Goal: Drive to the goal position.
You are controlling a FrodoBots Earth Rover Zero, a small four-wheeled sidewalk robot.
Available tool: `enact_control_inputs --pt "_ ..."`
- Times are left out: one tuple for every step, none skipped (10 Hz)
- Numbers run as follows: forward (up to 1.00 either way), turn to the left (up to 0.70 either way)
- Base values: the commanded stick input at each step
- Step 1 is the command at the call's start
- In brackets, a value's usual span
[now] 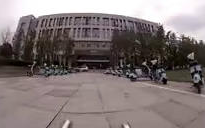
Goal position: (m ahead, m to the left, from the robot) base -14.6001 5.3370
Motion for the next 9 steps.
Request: enact_control_inputs --pt "1.00 0.00" --pt "1.00 -0.02" --pt "1.00 -0.02" --pt "1.00 -0.02" --pt "1.00 -0.01" --pt "1.00 0.04" --pt "1.00 0.23" --pt "1.00 0.39" --pt "1.00 0.34"
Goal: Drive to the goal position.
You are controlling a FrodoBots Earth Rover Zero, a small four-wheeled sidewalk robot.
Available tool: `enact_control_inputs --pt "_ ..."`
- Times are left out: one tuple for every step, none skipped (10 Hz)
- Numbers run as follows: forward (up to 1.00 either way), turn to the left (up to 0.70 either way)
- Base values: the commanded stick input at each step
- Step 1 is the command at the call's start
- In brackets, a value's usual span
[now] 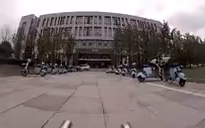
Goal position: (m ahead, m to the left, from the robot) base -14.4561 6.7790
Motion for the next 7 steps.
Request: enact_control_inputs --pt "1.00 0.28" --pt "1.00 0.21" --pt "1.00 0.12" --pt "1.00 0.03" --pt "1.00 0.00" --pt "1.00 0.00" --pt "1.00 0.08"
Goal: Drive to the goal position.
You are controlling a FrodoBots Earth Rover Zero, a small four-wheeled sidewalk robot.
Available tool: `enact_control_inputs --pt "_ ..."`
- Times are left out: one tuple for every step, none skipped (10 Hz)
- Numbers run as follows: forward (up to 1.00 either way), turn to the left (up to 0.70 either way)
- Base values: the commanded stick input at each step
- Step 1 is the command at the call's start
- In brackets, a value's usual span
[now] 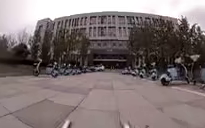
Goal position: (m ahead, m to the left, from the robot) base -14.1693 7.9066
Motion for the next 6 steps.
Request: enact_control_inputs --pt "1.00 0.23" --pt "0.72 0.20" --pt "0.32 0.09" --pt "0.00 0.00" --pt "0.00 -0.17" --pt "0.00 -0.61"
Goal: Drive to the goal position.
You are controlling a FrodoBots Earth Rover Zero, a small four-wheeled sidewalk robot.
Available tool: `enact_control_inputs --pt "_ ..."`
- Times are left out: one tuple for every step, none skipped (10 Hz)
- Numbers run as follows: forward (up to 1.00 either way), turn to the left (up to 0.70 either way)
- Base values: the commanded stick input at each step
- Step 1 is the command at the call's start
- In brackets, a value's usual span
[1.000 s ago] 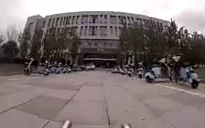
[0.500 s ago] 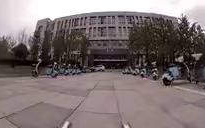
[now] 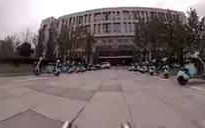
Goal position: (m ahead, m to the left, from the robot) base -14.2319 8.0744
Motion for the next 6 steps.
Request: enact_control_inputs --pt "0.00 -0.97" --pt "0.00 -0.97" --pt "0.00 -0.97" --pt "0.00 -0.97" --pt "0.00 -0.97" --pt "0.00 -0.97"
